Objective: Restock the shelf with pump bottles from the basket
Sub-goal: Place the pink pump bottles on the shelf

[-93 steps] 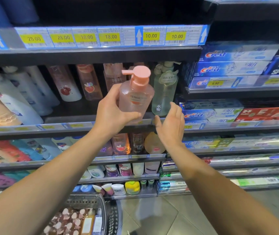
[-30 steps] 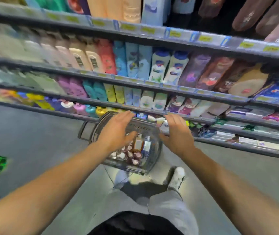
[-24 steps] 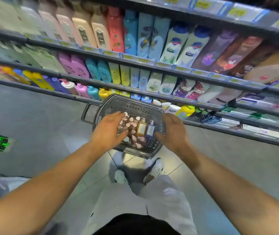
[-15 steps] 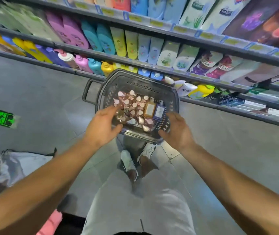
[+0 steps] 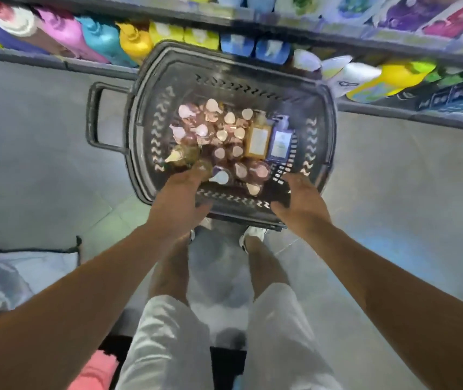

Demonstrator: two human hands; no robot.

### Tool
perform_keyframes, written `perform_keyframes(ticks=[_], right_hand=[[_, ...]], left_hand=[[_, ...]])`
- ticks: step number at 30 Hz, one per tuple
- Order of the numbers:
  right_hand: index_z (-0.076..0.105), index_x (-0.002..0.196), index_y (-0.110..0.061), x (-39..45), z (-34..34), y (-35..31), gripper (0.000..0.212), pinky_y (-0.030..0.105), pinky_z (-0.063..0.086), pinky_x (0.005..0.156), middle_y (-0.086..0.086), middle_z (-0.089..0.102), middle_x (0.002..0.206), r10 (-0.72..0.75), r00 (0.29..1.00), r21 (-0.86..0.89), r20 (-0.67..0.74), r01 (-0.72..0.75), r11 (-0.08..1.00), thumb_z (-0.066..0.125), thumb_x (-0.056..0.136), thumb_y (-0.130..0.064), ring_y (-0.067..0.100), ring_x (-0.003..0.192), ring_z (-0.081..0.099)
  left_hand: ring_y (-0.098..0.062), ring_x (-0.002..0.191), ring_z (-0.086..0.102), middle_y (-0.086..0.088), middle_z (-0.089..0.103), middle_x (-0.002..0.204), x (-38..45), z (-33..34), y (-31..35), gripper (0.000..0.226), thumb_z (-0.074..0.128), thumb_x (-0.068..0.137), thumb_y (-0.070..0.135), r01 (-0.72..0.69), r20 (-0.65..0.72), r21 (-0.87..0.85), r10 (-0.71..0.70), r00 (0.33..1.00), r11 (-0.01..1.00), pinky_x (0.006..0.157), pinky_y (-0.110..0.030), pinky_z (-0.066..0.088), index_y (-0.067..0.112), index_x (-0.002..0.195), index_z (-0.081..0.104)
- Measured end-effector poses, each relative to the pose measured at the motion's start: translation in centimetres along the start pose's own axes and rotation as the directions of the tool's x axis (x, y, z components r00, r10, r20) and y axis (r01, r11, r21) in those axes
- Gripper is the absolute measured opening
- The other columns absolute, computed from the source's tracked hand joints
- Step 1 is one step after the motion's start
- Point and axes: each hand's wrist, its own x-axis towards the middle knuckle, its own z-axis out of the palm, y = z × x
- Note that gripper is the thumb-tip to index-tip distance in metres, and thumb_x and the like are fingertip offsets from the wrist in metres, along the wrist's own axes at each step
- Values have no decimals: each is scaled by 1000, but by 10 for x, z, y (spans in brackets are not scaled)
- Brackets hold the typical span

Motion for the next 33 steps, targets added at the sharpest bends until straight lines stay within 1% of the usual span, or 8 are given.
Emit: perform_keyframes(ticks=[4,9,12,16,21,25,29,33], right_hand=[[43,137,-19,40,46,3,59,33,42,100,6,49,136,45,998,47,-39,-43,998,69,85,-30,24,122,50],[43,139,-20,87,96,13,63,35,47,97,3,50,134,158,985,139,-63,-148,979,68,85,-41,23,121,51],[45,136,-20,112,118,22,62,34,45,97,2,51,133,170,981,205,-98,-147,968,70,84,-42,22,120,51],[49,134,-21,137,142,35,62,30,44,97,1,52,132,111,988,210,-105,-87,974,76,80,-32,19,117,53],[49,132,-21,166,153,45,58,37,48,95,6,53,128,56,994,55,-93,-51,997,75,80,-25,27,114,55],[56,120,-19,174,145,48,25,31,48,81,8,64,112,34,988,-40,-149,-41,998,55,95,-22,26,99,63],[62,120,-22,142,110,50,26,32,53,89,6,69,109,-6,968,144,-253,44,989,57,95,-18,24,99,65],[68,114,-24,95,53,34,28,4,38,82,0,70,106,-105,928,238,-358,199,951,64,90,-11,16,93,64]], left_hand=[[-26,121,53,-4,59,131,50,30,-22,62,71,83,25,-97,58,-22,98,993,995,96,-39,50,19,140,49],[-24,131,47,-3,53,141,108,69,-42,62,71,85,25,-180,135,21,176,975,983,111,-37,37,18,142,48],[-26,128,48,-3,55,140,135,95,-46,62,71,85,25,-246,160,27,239,958,969,109,-42,38,19,141,48],[-21,136,37,4,44,150,163,124,-43,62,64,90,32,-242,228,96,215,950,966,110,-44,37,27,146,39],[-22,140,32,0,41,152,176,142,-43,63,63,90,32,-232,223,65,213,951,971,114,-40,31,27,148,38],[-23,133,40,-2,48,147,174,138,-40,64,65,87,30,-249,204,56,233,951,967,109,-36,35,22,146,42],[-20,125,49,0,52,141,166,119,-16,71,72,82,28,-233,186,19,226,956,972,103,-33,40,25,146,41],[-21,127,51,-3,52,143,154,88,20,84,80,73,30,-253,168,-108,268,949,961,107,-35,40,22,147,40]])
